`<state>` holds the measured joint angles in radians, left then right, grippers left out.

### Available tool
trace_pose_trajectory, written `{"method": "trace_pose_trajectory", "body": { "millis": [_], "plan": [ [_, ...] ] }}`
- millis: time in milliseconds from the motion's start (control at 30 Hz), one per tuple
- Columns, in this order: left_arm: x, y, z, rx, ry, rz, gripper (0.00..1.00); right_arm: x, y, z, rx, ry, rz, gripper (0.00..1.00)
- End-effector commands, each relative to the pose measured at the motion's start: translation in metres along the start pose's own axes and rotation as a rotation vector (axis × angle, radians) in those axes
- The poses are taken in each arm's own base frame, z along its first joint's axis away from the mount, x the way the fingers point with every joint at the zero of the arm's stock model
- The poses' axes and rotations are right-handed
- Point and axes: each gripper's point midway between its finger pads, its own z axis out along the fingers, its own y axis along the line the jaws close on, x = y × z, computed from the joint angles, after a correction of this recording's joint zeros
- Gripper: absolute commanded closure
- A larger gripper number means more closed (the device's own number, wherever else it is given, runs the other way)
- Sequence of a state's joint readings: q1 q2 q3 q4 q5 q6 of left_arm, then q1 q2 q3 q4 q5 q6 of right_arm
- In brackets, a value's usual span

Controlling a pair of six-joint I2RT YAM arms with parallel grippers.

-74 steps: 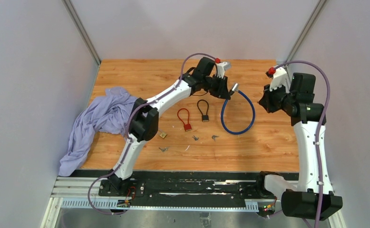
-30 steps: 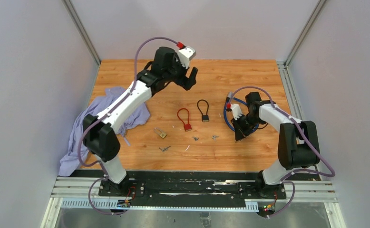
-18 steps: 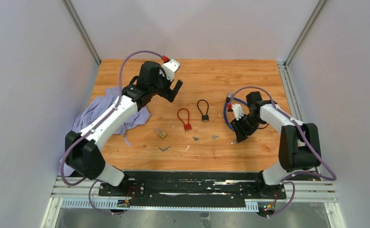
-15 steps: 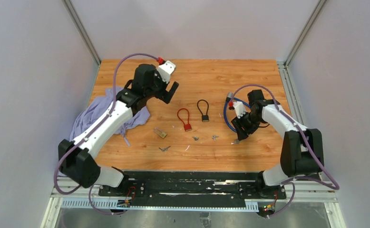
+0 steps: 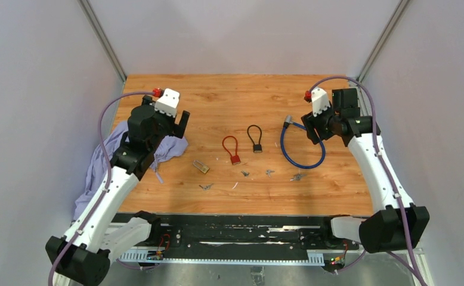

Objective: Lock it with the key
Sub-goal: Reset both arms

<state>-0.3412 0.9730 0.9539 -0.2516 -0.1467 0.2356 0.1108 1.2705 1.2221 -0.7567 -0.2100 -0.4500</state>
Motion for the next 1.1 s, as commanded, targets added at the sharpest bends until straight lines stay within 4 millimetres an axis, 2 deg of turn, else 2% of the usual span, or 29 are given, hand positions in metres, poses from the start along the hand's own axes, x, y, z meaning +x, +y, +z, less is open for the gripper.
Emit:
{"method": "trace_pose_trajectory", "body": {
  "millis": [0,100,333,467,567,867,1067],
  "plan": [
    [-0.015,0.026,-0.013,-0.094,-0.082,-0.051,0.02,-0.034,-0.008,-0.027,0.061,-0.171,0.059,0.38],
    [-0.009,0.037,-0.017,-0.111,-0.085,-0.087,0.02,-0.044,-0.009,-0.035,0.099,-0.283,0.051,0.38],
    [0.002,0.029,-0.029,-0.068,-0.164,-0.118,0.02,-0.044,-0.004,-0.031,0.143,-0.451,0.046,0.37],
    [0.011,0.031,-0.03,-0.093,-0.157,-0.098,0.02,-0.045,-0.006,-0.052,0.207,-0.52,0.033,0.34],
    [0.013,0.031,-0.035,-0.09,-0.154,-0.08,0.02,-0.043,0.002,-0.064,0.2,-0.569,0.03,0.33],
    [0.007,0.03,-0.045,-0.075,-0.151,-0.099,0.02,-0.044,-0.011,-0.08,0.261,-0.567,0.076,0.32],
    [0.004,0.036,-0.049,-0.107,-0.149,-0.107,0.02,-0.039,-0.014,-0.076,0.268,-0.55,0.076,0.32]
  ]
}}
